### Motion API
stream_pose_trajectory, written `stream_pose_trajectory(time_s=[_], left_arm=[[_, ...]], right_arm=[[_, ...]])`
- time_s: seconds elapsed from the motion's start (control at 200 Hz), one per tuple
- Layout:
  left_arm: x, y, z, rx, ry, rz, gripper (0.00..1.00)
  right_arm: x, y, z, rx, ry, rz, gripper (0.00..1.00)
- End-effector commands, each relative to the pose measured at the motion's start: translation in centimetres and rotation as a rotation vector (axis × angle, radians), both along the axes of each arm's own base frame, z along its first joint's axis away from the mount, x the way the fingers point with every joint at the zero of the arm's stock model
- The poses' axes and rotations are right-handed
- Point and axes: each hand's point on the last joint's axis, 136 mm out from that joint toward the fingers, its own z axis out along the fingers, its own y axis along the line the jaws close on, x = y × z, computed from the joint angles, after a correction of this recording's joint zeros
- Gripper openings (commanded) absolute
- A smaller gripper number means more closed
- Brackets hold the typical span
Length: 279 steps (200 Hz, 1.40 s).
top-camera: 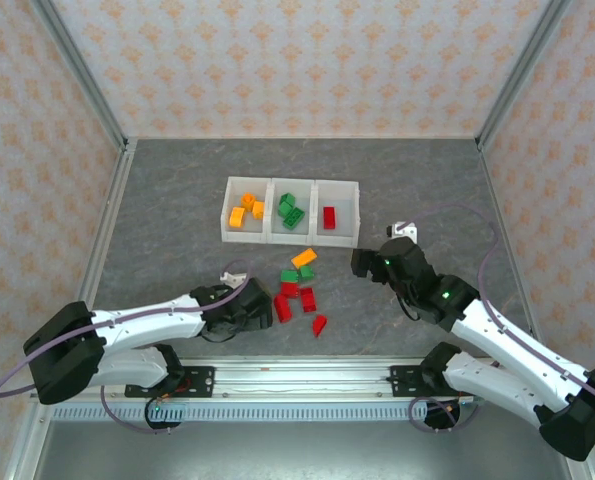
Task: Sort the legos into containers by color
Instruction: Pick up the lego from the middle-left of the table, then place the lego in the container.
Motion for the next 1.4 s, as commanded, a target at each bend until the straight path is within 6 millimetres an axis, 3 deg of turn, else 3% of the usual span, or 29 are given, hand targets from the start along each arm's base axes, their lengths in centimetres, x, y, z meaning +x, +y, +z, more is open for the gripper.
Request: stream_pose_trajectory(time_s=[0.0, 0.375, 0.651, 0.811, 1.001, 1.146, 1.392], left_arm=[[0.1, 0.1, 0.2, -0.020, -0.018, 0.045, 0.86], [0.9, 0.0, -1.6, 0.086, 0.010, 0.020, 0.76], [1.9, 0.0, -1.3, 0.084, -0.011, 0.044, 0.45], [3.2, -0.3, 0.9, 0.017, -0.077, 0.066, 0.29], [6.3, -1.8, 6.1, -0.027, -0.231, 0.051, 0.23], [10.1, -2.4, 9.6, 0.040, -0.300, 0.035, 0.20], [17.8, -5.1, 11.6, 0.139, -0.310, -0.025, 0.15]], right_arm=[[0.1, -0.3, 0.0, 0.005, -0.009, -0.018, 1.00], [0.0, -0.4, 0.1, 0.008, -0.011, -0.018, 1.00], [0.1, -0.5, 0.2, 0.007, -0.015, -0.024, 1.00], [0.0, -0.6, 0.5, 0.012, -0.024, -0.028, 1.00], [0.0, -0.5, 0.5, 0.017, -0.026, -0.022, 1.00], [0.0, -0.7, 0.7, 0.018, -0.031, -0.031, 1.00], [-0.1, -0.9, 1.3, 0.036, -0.052, -0.033, 1.00]])
